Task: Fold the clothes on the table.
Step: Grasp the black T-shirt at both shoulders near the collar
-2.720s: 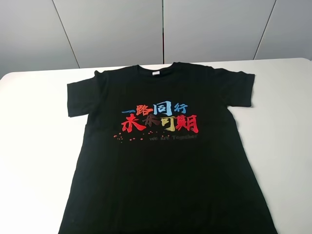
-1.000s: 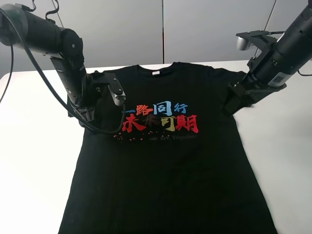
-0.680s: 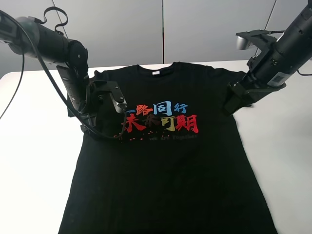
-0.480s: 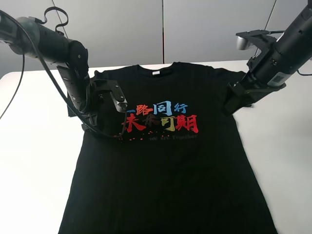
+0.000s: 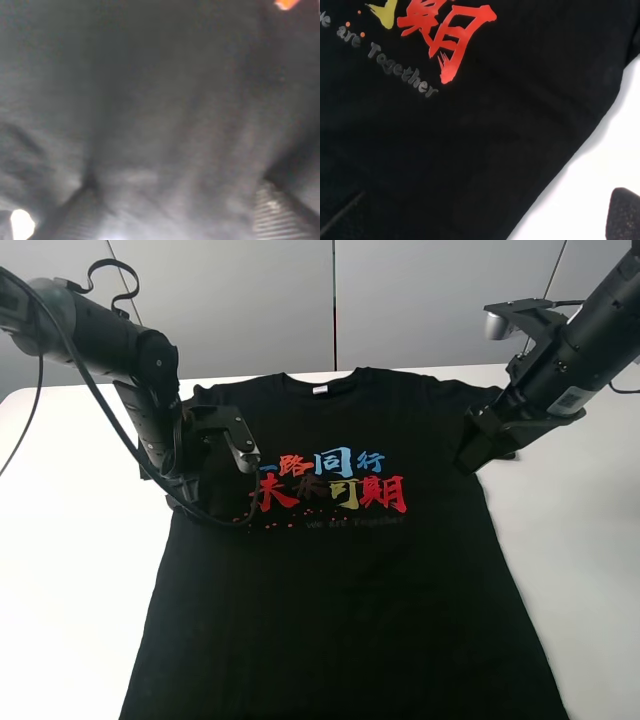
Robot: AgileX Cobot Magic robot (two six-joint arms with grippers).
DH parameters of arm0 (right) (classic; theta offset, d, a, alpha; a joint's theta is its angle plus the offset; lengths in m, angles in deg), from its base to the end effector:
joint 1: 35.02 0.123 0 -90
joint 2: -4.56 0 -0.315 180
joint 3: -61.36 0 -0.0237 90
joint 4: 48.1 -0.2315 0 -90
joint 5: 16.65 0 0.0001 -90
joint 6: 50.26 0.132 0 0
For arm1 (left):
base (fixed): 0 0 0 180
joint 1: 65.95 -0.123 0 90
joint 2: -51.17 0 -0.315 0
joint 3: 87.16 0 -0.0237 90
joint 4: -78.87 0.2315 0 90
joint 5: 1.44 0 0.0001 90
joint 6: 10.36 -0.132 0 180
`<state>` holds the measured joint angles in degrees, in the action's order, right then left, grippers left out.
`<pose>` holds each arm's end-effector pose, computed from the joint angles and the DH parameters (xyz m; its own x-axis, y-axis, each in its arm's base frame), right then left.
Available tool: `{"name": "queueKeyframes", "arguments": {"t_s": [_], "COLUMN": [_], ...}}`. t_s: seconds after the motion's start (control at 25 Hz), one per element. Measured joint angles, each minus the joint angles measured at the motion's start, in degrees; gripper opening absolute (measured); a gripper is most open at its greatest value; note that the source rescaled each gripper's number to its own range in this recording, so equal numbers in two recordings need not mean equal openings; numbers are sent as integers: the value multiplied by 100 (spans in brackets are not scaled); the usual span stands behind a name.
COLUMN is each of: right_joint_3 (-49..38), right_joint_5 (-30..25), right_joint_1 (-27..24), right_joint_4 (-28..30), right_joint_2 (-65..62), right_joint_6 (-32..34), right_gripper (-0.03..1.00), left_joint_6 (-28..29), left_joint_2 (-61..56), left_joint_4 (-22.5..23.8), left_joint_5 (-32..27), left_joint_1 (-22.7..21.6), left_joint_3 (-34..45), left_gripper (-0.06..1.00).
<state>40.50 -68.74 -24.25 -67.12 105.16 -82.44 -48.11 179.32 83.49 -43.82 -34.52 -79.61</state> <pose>0.2741 0.0867 0.2057 -0.8382 -0.4995 -0.2189 -0.5388 0.8206 0.1907 0.3261 -0.1909 0.0899 -0.3003 0.9538 0.0093 0.9521 0.2991 0.0640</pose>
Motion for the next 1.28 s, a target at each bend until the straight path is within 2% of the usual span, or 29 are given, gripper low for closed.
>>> {"name": "queueKeyframes", "arguments": {"t_s": [0.16,0.2,0.44,0.6,1.0,1.12,1.28], "right_joint_3": [0,0,0,10,395,446,446], "right_joint_5": [34,34,76,85,85,85,85], "right_joint_1": [0,0,0,0,0,0,0], "right_joint_4": [0,0,0,34,46,46,46], "right_joint_2": [0,0,0,7,864,1031,1154], "right_joint_6": [0,0,0,-146,-370,-444,-540], "right_gripper": [100,100,100,100,100,100,100], "left_joint_6": [12,62,923,1190,1201,1020,922], "left_joint_2": [58,83,94,104,91,18,-89], "left_joint_4": [-41,-26,539,786,837,926,718], "left_joint_5": [-131,-144,33,138,100,129,275], "left_joint_1": [22,22,49,49,185,277,312], "left_joint_3": [0,0,0,0,-11,0,63], "left_gripper": [14,6,2,2,2,1,1]}}
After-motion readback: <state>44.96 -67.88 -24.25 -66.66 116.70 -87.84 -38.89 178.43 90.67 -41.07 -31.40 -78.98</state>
